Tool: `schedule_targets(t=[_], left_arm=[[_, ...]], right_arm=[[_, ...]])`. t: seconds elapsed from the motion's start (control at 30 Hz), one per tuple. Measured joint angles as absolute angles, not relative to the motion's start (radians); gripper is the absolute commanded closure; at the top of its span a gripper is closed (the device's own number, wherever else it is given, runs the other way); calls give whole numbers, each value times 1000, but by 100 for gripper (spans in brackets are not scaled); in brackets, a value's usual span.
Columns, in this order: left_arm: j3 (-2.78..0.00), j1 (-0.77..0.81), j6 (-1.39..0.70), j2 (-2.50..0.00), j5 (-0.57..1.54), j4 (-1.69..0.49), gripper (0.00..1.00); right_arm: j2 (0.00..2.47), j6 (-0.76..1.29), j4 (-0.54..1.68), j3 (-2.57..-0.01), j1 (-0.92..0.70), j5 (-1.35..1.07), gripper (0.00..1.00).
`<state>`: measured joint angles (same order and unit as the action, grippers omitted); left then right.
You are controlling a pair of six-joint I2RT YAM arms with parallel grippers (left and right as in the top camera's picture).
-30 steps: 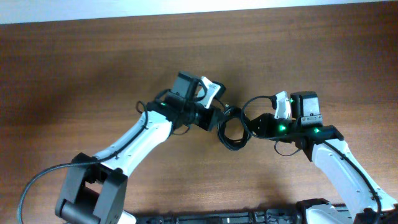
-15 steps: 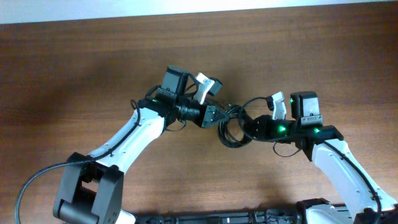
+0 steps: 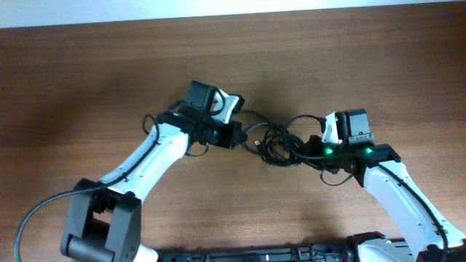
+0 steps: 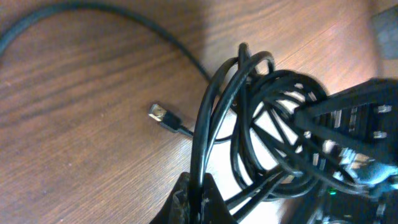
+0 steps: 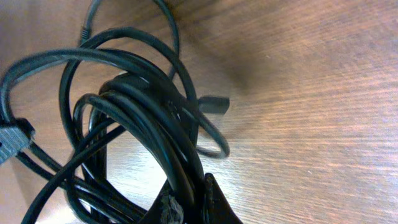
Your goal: Untangle cables
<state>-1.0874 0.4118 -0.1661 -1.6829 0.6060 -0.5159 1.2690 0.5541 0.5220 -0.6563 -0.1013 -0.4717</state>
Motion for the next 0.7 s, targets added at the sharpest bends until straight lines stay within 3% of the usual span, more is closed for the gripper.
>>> schedule_targets(t=[0.03, 0.1, 0.17, 0.33, 0.37, 0.43, 0.47, 0.5, 0.7], left_arm=[[-1101, 371, -166, -1683, 659, -512, 59], [-1105, 333, -160, -1683, 698, -500, 26], [-1114, 282, -154, -1682, 688, -506, 13], [-1117, 390, -128, -1681, 681, -558, 11], [-1117, 400, -125, -1681, 680, -558, 20], [-1117, 430, -113, -1681, 681, -558, 72], [-1117, 438, -108, -1681, 692, -559, 83], [-1117, 446, -88, -1681, 726, -558, 90], [-1117, 495, -36, -1681, 821, -560, 99]], right_arm=[[1269, 559, 505, -663, -101, -485, 96], [1269, 554, 471, -663, -96, -477, 96], [1271, 551, 452, -652, -77, -466, 96], [1271, 550, 411, -651, -74, -497, 96], [1271, 549, 411, -651, -74, -501, 96], [1271, 548, 411, -651, -74, -514, 96], [1271, 548, 411, -651, -74, -514, 96], [1271, 549, 411, -651, -74, -516, 96], [1271, 548, 411, -651, -74, -517, 96]])
